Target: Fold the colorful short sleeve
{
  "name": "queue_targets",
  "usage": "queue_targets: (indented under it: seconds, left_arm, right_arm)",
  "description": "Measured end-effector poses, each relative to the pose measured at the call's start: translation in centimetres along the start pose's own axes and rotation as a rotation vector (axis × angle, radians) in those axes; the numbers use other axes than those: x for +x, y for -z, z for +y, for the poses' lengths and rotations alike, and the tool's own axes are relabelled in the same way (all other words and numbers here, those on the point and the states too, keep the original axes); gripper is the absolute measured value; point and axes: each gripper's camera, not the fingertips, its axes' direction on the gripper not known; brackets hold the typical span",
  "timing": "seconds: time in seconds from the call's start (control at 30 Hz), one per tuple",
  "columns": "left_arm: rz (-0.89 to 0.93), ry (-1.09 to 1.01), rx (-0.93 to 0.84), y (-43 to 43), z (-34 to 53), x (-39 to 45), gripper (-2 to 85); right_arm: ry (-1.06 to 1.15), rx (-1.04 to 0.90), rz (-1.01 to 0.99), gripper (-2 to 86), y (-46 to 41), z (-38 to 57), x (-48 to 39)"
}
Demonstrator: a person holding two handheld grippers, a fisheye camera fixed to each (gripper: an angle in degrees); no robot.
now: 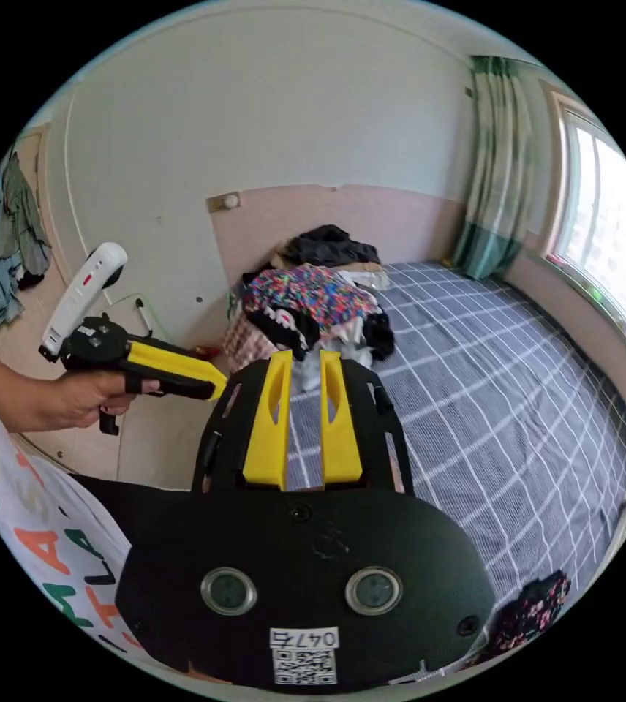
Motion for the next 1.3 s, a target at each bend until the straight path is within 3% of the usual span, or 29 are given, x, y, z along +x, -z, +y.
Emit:
queue_targets:
  seconds: [0.3, 0.5, 0.67, 0.8, 1.0, 1.17, 1.3]
  left_arm:
    - [-0.111, 0.271, 0.093, 6.6, 2.9, -29.0, 5.9]
    - [-0.096, 0.434, 0.095, 7.0, 5.5, -42.4, 7.2]
    - [-0.070, 0.464, 0.050, 6.1, 5.7, -49.8, 8.7]
    - [-0.100, 0.371, 0.043, 5.5, 4.7, -54.5, 9.4]
    - [0.237, 0.325, 0.048, 4.2, 2.5, -60.8, 9.9]
    - [0.152, 0.258, 0.044, 4.0, -0.2, -62.4, 10.5]
    - [-0.042, 0.009, 0.042, 3.3, -2.7, -61.3, 11.1]
  right_arm:
    - [0.476, -0.136, -0.050, 4.6, -26.4, -18.3, -15.5]
    - [0.671, -0.307, 0.089, 6.6, -41.4, -19.5, -21.4]
    - [0.724, -0.357, 0.189, 3.6, -47.2, -19.2, -22.7]
    - [0.568, -0.324, 0.072, 0.9, -46.2, -22.5, -20.8]
    - [0.243, -0.355, -0.261, 0.3, -45.4, -27.2, -14.4]
    - [0.050, -0.256, -0.348, 0.0, -45.3, -29.0, -10.8]
    - [0.016, -0.232, -0.338, 0.0, -44.6, -31.1, -9.3]
